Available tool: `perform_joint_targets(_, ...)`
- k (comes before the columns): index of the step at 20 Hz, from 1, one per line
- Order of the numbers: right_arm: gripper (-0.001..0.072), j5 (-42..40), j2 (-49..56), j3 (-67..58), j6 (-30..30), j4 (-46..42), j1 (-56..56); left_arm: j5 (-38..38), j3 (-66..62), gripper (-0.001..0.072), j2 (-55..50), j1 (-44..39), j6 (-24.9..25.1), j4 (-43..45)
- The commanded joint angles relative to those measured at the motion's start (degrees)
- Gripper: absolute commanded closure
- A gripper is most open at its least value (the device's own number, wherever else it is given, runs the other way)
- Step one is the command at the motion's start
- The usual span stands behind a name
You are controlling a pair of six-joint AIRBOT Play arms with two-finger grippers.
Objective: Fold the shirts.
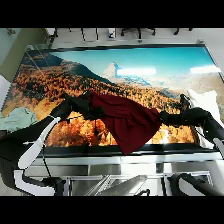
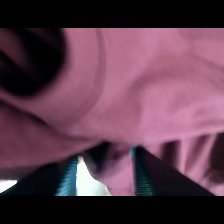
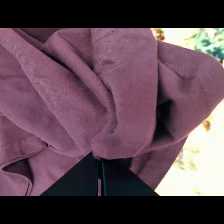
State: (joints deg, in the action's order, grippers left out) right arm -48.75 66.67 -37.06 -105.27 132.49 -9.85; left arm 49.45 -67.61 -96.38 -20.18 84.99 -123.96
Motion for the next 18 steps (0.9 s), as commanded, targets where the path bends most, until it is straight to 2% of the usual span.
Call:
perform_joint_targets(1, 0.0696, -0.02, 0.02, 0.00, 0.04, 0.02, 0.04, -1.79, -0.79, 0.0351, -0.35, -0.68, 0.11, -0.17)
perform_joint_targets(4, 0.0696, -0.02, 0.00, 0.00, 0.07, 0.04, 0.04, -2.40, 1.79, 0.0354, -0.35, -1.07, 1.14, -0.09)
perform_joint_targets(5, 0.0696, -0.04, 0.00, -0.02, 0.09, 0.04, 0.04, -1.88, 1.77, 0.0451, -0.33, -0.70, 1.14, -0.11)
perform_joint_targets(6, 0.0696, -0.26, 0.00, -0.02, 0.09, 0.11, 0.04, -1.22, 1.42, 0.0684, 0.11, 0.09, 1.49, -0.11)
perform_joint_targets(10, 0.0696, -0.92, 0.00, -0.02, 0.24, 0.20, 0.04, 2.64, -2.71, 0.0685, 4.02, 3.04, 3.69, -0.09)
perform_joint_targets(14, 0.0695, -0.94, 0.00, -0.02, 0.28, 0.24, 0.04, 10.19, -6.40, 0.0686, 4.81, 4.79, 4.98, -0.15)
perform_joint_targets(18, 0.0696, -1.84, 0.00, -0.04, 0.52, 0.24, 0.04, 12.22, -6.25, 0.0686, 4.76, 4.74, 5.01, -0.15)
